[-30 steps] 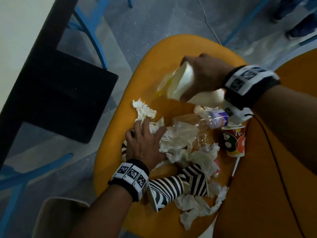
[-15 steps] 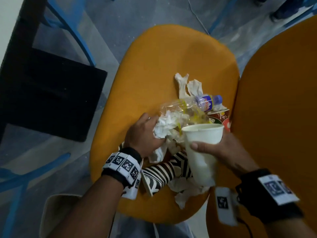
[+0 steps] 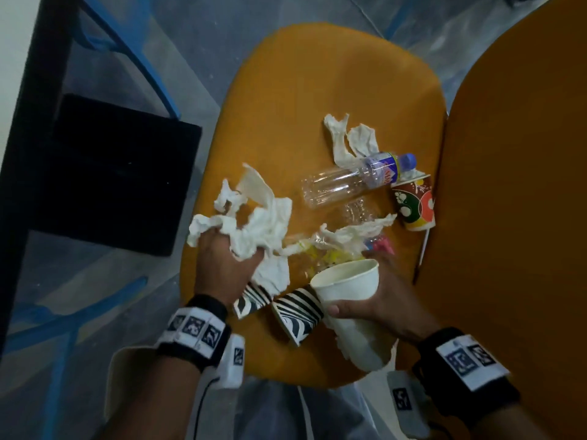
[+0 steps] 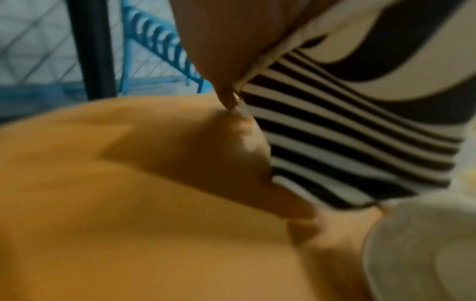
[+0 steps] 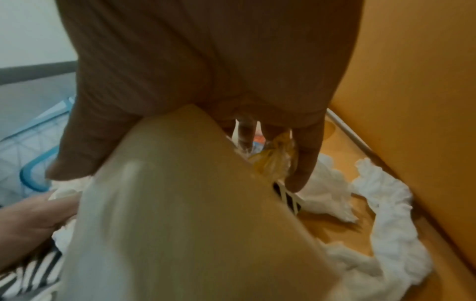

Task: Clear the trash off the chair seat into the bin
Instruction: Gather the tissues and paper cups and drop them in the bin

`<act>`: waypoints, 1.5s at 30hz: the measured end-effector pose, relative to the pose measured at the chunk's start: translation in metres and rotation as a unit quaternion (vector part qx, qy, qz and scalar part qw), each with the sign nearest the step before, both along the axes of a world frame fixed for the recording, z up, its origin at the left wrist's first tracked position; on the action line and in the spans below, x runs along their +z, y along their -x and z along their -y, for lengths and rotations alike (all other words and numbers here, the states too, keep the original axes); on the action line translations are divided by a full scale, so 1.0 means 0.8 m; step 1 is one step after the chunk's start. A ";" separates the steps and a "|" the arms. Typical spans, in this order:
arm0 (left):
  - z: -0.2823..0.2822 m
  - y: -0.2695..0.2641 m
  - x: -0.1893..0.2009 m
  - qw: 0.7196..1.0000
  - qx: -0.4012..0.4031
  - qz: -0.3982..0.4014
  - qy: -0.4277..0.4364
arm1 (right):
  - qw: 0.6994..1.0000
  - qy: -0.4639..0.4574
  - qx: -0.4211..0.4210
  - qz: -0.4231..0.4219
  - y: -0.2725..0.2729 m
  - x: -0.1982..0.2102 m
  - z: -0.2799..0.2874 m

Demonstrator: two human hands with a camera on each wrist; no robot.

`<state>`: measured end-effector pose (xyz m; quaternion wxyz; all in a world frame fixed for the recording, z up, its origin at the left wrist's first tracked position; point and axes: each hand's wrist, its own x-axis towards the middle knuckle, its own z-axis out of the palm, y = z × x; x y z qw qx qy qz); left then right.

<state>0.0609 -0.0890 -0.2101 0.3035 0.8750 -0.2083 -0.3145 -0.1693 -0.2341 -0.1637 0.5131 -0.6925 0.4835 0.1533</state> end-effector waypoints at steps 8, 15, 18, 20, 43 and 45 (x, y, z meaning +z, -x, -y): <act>-0.032 0.033 -0.017 0.968 -0.174 0.169 -0.070 | 0.998 0.028 0.036 -0.051 -0.040 -0.020 0.016; 0.014 0.016 -0.016 0.962 -0.170 0.213 -0.031 | 0.992 0.093 0.089 -0.018 -0.055 0.001 0.046; 0.038 0.016 -0.019 0.938 -0.277 0.189 -0.092 | 0.986 0.082 0.139 -0.029 -0.077 -0.002 0.045; 0.052 0.025 -0.024 0.913 -0.339 0.183 -0.134 | 0.985 0.054 0.157 -0.045 -0.092 -0.014 0.049; 0.087 -0.056 0.038 0.990 -0.130 0.046 -0.033 | 0.917 -0.230 -0.164 0.282 -0.068 0.049 0.045; 0.093 -0.068 0.019 0.977 -0.162 0.090 -0.106 | 0.924 -0.213 -0.171 0.268 -0.069 0.038 0.050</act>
